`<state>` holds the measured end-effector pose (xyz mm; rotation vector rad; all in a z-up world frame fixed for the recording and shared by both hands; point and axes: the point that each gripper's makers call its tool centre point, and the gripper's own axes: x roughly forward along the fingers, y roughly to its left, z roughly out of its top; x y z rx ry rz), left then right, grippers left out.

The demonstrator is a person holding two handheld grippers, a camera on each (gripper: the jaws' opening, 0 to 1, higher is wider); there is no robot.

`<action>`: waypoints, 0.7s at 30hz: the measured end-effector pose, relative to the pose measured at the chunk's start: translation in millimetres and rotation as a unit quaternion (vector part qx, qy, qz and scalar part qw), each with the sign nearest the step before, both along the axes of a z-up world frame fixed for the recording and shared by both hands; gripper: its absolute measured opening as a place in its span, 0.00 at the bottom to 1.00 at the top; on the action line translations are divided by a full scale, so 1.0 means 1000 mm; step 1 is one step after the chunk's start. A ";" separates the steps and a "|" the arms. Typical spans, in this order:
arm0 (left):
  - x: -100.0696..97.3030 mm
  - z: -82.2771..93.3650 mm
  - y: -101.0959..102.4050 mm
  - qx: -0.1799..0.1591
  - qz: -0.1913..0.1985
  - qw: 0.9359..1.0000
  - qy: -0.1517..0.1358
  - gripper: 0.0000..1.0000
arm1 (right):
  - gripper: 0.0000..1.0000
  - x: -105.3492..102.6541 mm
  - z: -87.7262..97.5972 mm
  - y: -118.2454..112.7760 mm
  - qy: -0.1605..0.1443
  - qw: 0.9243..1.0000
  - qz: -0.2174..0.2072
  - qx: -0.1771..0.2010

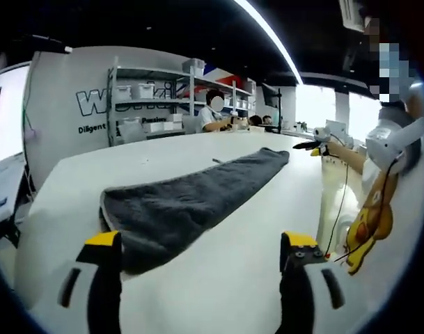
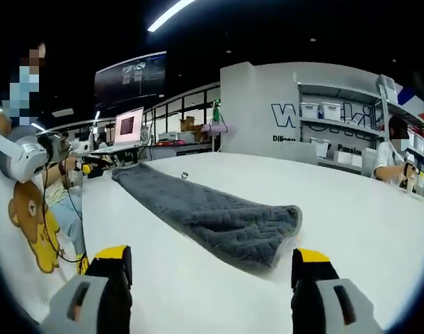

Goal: Fold the towel on the table until its edges align and the towel forms a compact rectangular stack.

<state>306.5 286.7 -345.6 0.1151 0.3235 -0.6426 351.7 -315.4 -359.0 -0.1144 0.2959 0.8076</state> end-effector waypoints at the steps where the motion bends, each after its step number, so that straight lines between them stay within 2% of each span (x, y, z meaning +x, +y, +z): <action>1: 0.003 0.000 0.004 -0.003 0.005 1.000 0.001 0.99 | 1.00 0.001 -0.001 0.000 0.001 1.000 0.000 0.000; 4: 0.011 0.001 0.012 -0.019 0.018 1.000 0.001 0.98 | 1.00 0.004 -0.005 -0.003 0.005 1.000 -0.002 -0.004; 5: 0.014 0.001 0.015 -0.025 0.023 0.999 0.001 0.93 | 0.99 0.006 -0.007 -0.004 0.006 1.000 -0.004 -0.005; 7: 0.020 0.001 0.022 -0.048 0.038 0.998 0.009 0.76 | 0.99 0.010 -0.010 -0.007 0.008 1.000 -0.008 -0.008; 9: 0.026 0.001 0.031 -0.071 0.053 0.996 0.013 0.69 | 0.96 0.013 -0.011 -0.010 0.009 1.000 -0.012 -0.009; 11: 0.031 -0.003 0.036 -0.069 0.055 0.996 0.015 0.67 | 0.94 0.017 -0.011 -0.015 0.008 1.000 -0.019 -0.006; 18: 0.042 -0.015 0.048 -0.061 0.073 0.995 0.027 0.50 | 0.79 0.025 -0.011 -0.022 0.008 1.000 -0.028 -0.003; 21: 0.043 -0.021 0.048 -0.037 0.063 0.997 0.027 0.42 | 0.73 0.027 -0.010 -0.023 0.004 1.000 -0.028 -0.001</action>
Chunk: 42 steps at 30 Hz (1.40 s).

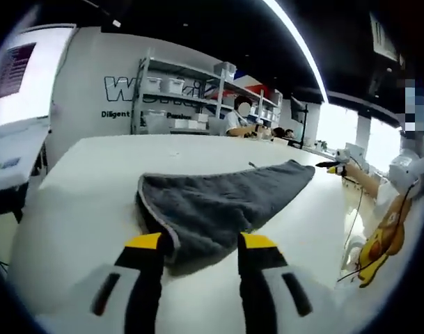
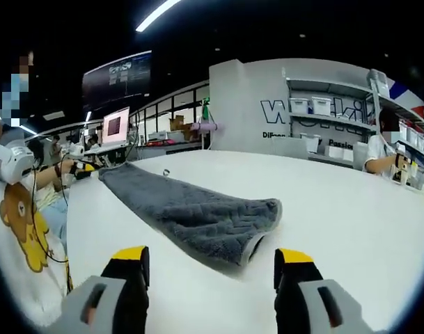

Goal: Fold the towel on the table until its edges align and the towel forms a compact rectangular stack.

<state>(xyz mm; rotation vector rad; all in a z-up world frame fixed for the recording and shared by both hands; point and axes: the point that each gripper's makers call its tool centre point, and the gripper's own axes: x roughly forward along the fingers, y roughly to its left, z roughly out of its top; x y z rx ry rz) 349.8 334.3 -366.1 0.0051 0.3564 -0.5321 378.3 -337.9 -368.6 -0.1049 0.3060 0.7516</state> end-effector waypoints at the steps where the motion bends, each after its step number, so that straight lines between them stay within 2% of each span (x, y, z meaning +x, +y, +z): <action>1: 0.000 -0.002 0.000 0.007 -0.004 1.000 0.002 0.43 | 0.71 0.000 -0.001 0.000 0.000 1.000 0.002 -0.006; 6: 0.005 -0.008 0.005 0.005 -0.004 1.000 0.008 0.34 | 0.64 0.005 -0.013 -0.003 0.008 1.000 -0.003 -0.026; 10: 0.006 -0.012 0.005 0.013 -0.008 1.000 0.008 0.25 | 0.57 0.006 -0.016 -0.005 0.011 0.999 -0.007 -0.031; 17: 0.008 -0.015 0.007 0.011 -0.009 1.000 0.005 0.14 | 0.48 0.010 -0.021 -0.010 0.016 0.999 -0.009 -0.038; 27: 0.010 -0.017 0.009 0.021 -0.017 1.000 0.007 0.09 | 0.42 0.024 -0.025 -0.013 0.017 0.999 -0.019 -0.038; 32: 0.010 -0.017 0.005 0.027 -0.021 0.999 0.008 0.07 | 0.22 0.030 -0.022 -0.010 0.006 0.999 -0.010 -0.039; 36: 0.008 -0.016 0.003 0.032 -0.022 0.999 0.003 0.06 | 0.09 0.029 -0.021 -0.007 0.014 1.000 -0.002 -0.024; 42: 0.003 -0.009 0.009 0.047 -0.014 0.999 -0.008 0.05 | 0.06 0.027 -0.020 -0.014 0.015 1.000 -0.007 -0.024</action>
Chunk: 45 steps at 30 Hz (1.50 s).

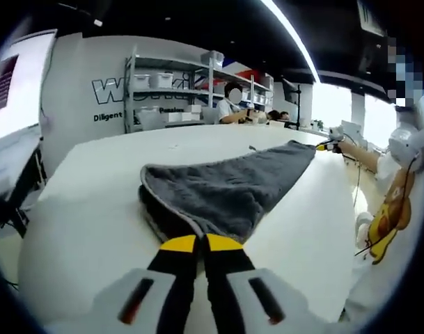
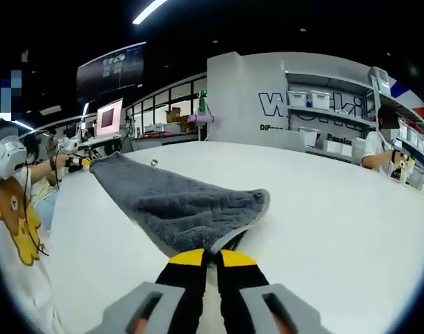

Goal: Fold the towel on the table until its edges align and the towel forms a compact rectangular stack.

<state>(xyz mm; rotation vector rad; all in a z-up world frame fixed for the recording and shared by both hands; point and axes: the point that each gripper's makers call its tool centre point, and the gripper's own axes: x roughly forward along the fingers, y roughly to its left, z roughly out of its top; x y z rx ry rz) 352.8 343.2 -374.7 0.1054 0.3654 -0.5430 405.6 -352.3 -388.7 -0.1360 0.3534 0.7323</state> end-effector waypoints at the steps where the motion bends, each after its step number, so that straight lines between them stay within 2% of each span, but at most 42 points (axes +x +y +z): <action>1: -0.001 0.003 0.002 0.000 0.004 1.000 -0.005 0.05 | 0.06 -0.001 0.000 0.000 -0.003 1.000 -0.001 -0.005; 5: -0.003 0.015 0.012 -0.001 0.021 0.999 -0.028 0.04 | 0.05 0.002 0.004 -0.006 -0.015 1.000 -0.015 -0.016; 8: -0.007 0.018 0.023 0.004 0.037 0.999 -0.033 0.03 | 0.05 0.004 0.005 -0.015 -0.018 0.999 -0.033 -0.021; 13: -0.021 0.010 0.030 0.010 0.039 0.999 -0.022 0.03 | 0.05 0.004 0.007 -0.020 -0.024 0.999 -0.044 -0.018; 19: -0.033 -0.010 0.031 0.046 0.036 0.998 -0.002 0.03 | 0.04 0.004 -0.001 -0.020 -0.012 0.999 -0.041 -0.027; 31: -0.029 -0.006 0.030 0.025 0.042 0.999 -0.008 0.04 | 0.05 -0.004 -0.001 -0.015 -0.005 0.999 -0.038 -0.015; 38: -0.029 -0.004 0.027 0.012 0.047 0.999 -0.012 0.07 | 0.16 -0.006 -0.001 -0.012 -0.009 0.999 -0.035 -0.015; 41: -0.031 0.001 0.029 0.015 0.048 0.999 -0.020 0.11 | 0.22 -0.007 0.006 -0.013 -0.020 0.999 -0.039 -0.014; 45: -0.035 0.011 0.031 0.008 0.053 0.998 -0.027 0.15 | 0.25 -0.012 0.017 -0.015 -0.033 0.998 -0.046 -0.011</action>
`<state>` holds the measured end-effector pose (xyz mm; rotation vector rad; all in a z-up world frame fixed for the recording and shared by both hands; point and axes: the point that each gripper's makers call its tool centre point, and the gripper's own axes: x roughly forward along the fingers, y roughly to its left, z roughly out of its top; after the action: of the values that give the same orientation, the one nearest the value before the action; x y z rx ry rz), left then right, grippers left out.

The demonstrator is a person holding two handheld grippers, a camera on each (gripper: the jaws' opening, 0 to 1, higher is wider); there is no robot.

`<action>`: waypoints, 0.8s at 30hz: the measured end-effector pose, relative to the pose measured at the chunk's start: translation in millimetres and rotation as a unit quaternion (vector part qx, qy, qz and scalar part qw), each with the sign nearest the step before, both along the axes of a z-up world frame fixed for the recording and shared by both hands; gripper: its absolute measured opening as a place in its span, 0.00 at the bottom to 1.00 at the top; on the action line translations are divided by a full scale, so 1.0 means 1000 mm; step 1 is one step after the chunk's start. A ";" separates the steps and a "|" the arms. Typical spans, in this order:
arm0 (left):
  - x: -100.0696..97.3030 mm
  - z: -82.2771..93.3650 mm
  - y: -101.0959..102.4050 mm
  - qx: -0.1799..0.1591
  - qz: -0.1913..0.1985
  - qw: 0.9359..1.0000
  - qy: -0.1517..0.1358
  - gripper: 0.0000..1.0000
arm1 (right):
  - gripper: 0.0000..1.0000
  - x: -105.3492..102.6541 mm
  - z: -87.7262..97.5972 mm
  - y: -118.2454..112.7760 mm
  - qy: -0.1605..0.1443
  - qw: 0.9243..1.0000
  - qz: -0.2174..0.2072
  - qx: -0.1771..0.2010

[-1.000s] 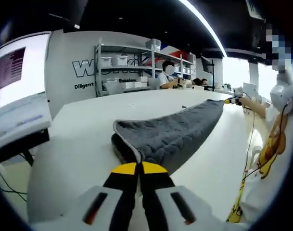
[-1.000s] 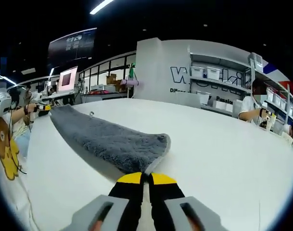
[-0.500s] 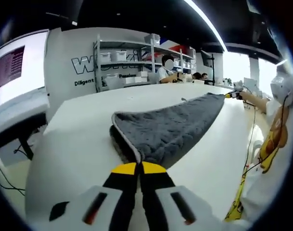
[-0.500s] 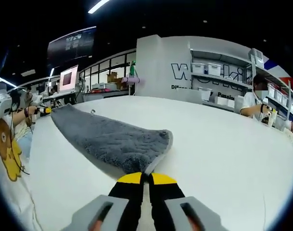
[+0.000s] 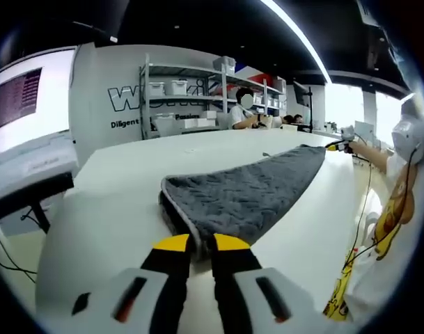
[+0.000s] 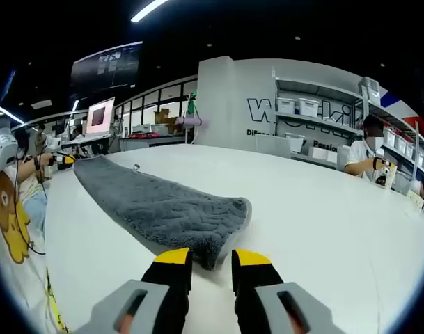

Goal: Fold the towel on the table until its edges align and the towel forms a compact rectangular stack.

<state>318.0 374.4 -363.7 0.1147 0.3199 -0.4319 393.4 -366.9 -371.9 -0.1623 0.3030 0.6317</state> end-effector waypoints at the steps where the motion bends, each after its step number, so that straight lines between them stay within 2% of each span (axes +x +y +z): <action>1: -0.001 0.002 0.000 -0.003 0.001 1.000 -0.002 0.16 | 0.27 -0.002 0.004 -0.001 -0.006 1.000 -0.003 0.003; 7: -0.016 0.018 -0.015 -0.034 0.000 0.999 -0.021 0.30 | 0.35 -0.023 0.015 0.004 -0.020 1.000 0.000 0.006; 9: -0.021 0.022 -0.021 -0.036 0.001 0.999 -0.027 0.38 | 0.39 -0.032 0.016 0.008 -0.024 1.000 0.002 0.002; 13: -0.030 0.025 -0.035 -0.028 0.000 0.999 -0.038 0.48 | 0.48 -0.046 0.021 0.014 -0.031 0.999 -0.004 0.008; 16: -0.033 0.024 -0.042 -0.027 0.001 0.999 -0.034 0.58 | 0.56 -0.056 0.027 0.017 -0.036 0.999 -0.013 0.013; 19: -0.041 0.019 -0.051 -0.022 -0.006 1.000 -0.019 0.59 | 0.60 -0.068 0.035 0.023 -0.043 0.999 -0.015 0.021; 24: -0.052 0.017 -0.059 -0.018 -0.004 1.000 -0.005 0.69 | 0.67 -0.081 0.038 0.027 -0.037 0.999 -0.023 0.019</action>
<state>266.1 314.9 -346.3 0.0820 0.3025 -0.4456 312.1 -339.6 -334.0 -0.1416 0.2219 0.5838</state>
